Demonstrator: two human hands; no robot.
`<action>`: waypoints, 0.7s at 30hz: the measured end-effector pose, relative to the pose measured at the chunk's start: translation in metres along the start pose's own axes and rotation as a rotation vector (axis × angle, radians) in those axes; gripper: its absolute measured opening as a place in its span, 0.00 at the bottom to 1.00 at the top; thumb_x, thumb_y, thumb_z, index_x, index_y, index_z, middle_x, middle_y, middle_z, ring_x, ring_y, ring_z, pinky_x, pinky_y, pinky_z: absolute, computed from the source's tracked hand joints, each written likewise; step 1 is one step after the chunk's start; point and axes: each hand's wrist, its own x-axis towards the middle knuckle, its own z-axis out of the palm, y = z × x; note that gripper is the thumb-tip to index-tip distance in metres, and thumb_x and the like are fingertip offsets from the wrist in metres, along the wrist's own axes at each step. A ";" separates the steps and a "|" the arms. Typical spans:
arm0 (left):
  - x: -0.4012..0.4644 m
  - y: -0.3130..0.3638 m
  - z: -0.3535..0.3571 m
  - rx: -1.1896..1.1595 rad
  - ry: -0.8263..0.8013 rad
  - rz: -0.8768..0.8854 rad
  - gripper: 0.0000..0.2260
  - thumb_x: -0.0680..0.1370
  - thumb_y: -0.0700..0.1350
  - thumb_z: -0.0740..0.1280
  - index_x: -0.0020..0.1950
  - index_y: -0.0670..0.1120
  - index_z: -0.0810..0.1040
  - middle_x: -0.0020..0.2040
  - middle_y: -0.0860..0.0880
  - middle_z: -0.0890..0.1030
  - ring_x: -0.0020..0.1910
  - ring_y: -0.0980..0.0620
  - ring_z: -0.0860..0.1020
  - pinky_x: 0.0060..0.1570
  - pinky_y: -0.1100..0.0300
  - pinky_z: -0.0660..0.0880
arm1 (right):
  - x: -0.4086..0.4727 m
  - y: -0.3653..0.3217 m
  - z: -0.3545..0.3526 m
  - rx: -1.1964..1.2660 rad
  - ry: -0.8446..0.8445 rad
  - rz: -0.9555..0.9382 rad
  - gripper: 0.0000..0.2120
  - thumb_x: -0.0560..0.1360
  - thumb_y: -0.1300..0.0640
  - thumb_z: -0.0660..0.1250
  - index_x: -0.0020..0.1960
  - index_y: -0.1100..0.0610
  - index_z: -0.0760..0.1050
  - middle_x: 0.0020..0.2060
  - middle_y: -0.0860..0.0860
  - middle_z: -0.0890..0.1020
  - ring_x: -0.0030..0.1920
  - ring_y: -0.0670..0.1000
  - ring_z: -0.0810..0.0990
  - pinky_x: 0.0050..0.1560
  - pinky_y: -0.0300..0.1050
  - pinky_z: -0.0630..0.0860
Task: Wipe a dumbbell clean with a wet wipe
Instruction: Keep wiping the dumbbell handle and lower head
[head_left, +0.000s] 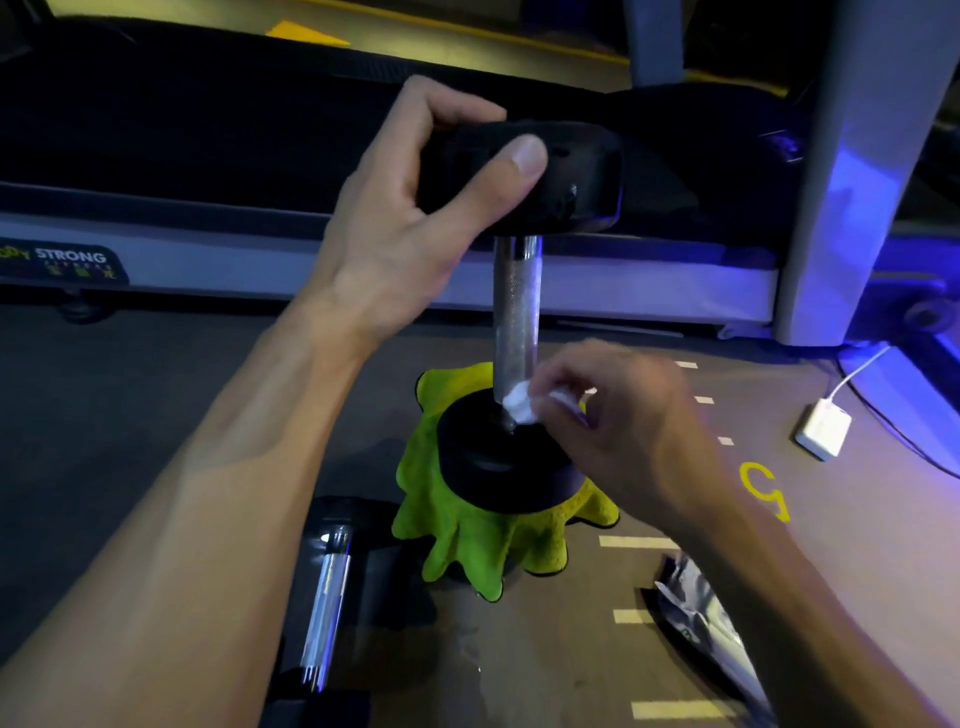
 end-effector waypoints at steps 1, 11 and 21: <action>0.000 0.000 0.000 0.011 0.000 0.007 0.17 0.79 0.60 0.69 0.61 0.51 0.75 0.50 0.61 0.78 0.51 0.62 0.78 0.53 0.63 0.75 | 0.002 -0.002 0.002 -0.001 0.118 0.013 0.02 0.75 0.61 0.70 0.45 0.55 0.80 0.42 0.47 0.83 0.41 0.47 0.80 0.41 0.47 0.77; 0.003 -0.009 -0.003 -0.049 0.026 0.004 0.15 0.81 0.56 0.69 0.62 0.48 0.75 0.49 0.60 0.77 0.49 0.66 0.76 0.52 0.68 0.72 | -0.002 -0.011 0.028 0.127 0.268 -0.067 0.07 0.78 0.67 0.71 0.55 0.61 0.83 0.53 0.53 0.78 0.53 0.48 0.80 0.53 0.46 0.78; 0.006 -0.013 -0.006 -0.047 0.015 0.016 0.11 0.84 0.49 0.68 0.62 0.46 0.74 0.49 0.60 0.77 0.48 0.67 0.76 0.52 0.68 0.72 | 0.007 -0.026 0.037 -0.008 0.262 -0.109 0.18 0.78 0.66 0.66 0.67 0.64 0.77 0.64 0.58 0.74 0.63 0.48 0.74 0.66 0.43 0.73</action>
